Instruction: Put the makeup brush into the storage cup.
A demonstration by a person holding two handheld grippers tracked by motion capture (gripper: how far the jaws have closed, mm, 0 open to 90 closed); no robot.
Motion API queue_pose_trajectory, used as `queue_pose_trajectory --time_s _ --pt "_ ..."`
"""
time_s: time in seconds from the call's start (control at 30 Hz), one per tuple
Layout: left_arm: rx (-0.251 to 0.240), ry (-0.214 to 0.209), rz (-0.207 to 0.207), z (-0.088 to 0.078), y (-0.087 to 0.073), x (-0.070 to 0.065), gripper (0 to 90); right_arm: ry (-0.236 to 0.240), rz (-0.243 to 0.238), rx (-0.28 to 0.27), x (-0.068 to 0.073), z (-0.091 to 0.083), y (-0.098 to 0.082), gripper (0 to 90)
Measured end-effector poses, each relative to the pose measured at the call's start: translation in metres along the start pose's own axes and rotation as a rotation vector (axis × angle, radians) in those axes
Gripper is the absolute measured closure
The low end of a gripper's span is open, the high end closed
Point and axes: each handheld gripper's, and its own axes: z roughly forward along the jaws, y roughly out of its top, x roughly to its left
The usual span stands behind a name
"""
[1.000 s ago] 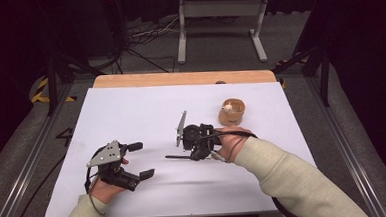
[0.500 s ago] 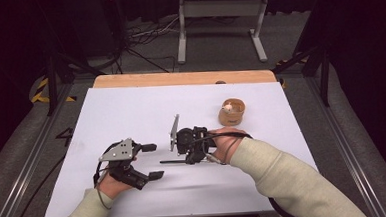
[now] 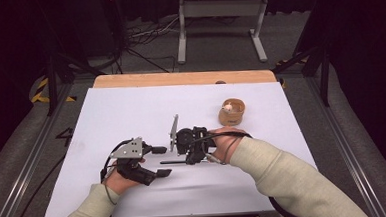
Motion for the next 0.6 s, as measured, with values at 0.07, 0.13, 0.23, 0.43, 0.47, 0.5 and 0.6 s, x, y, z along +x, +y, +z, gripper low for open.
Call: queue_pose_trajectory --time_s 0.07,0.13,0.23,0.43,0.47,0.5,0.6 --pt "0.012 -0.006 0.000 0.0026 -0.0008 0.0009 32.3 0.001 0.003 0.003 -0.0002 0.0003 -0.0001 83.7" --pt "0.017 -0.012 0.007 0.0046 -0.0012 0.0016 38.7 0.003 0.002 0.006 -0.0007 0.0010 -0.0004 83.6" --pt "0.018 -0.017 0.007 0.0049 -0.0018 0.0030 45.1 0.006 0.002 0.008 -0.0003 0.0017 -0.0005 83.7" --pt "0.037 -0.023 0.017 0.0054 -0.0025 0.0028 56.2 0.010 -0.001 0.012 -0.0007 0.0020 -0.0009 83.6" --pt "0.041 -0.027 0.018 0.0060 -0.0026 0.0025 58.3 0.009 -0.003 0.014 -0.0009 0.0017 -0.0009 83.6" --pt "0.047 -0.031 0.020 0.0065 -0.0026 0.0026 59.6 0.011 -0.003 0.013 -0.0008 0.0018 -0.0008 83.7" --pt "0.059 -0.035 0.022 0.0075 -0.0034 0.0028 63.6 0.016 -0.005 0.013 -0.0006 0.0020 -0.0007 83.7"
